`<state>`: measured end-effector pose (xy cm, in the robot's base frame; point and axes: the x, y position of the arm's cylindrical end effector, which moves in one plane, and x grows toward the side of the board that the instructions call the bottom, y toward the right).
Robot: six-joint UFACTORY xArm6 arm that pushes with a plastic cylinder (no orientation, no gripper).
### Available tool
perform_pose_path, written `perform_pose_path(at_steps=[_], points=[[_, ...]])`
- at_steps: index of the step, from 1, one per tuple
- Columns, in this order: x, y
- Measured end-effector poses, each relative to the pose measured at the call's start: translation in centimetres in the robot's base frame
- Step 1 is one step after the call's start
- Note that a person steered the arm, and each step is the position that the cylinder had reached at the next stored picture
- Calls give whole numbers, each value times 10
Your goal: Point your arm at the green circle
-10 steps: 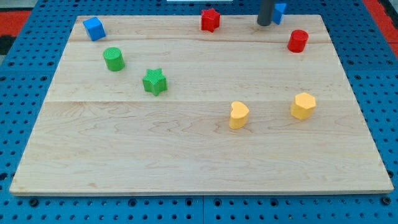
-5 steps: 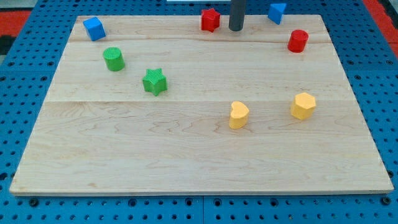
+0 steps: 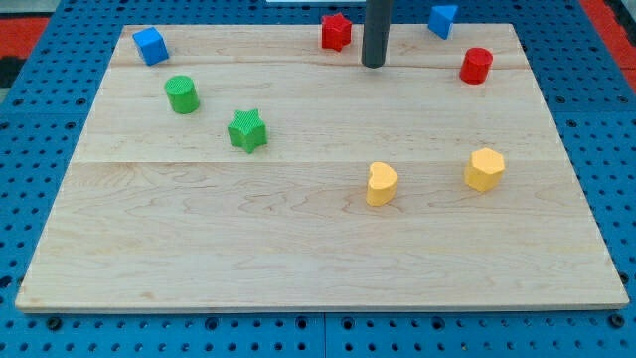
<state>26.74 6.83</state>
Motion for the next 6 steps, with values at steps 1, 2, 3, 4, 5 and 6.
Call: perform_pose_path(at_steps=[1, 2, 3, 4, 5, 6], points=[[3, -11], [6, -38], [8, -81], [10, -123], [24, -164], [40, -207]])
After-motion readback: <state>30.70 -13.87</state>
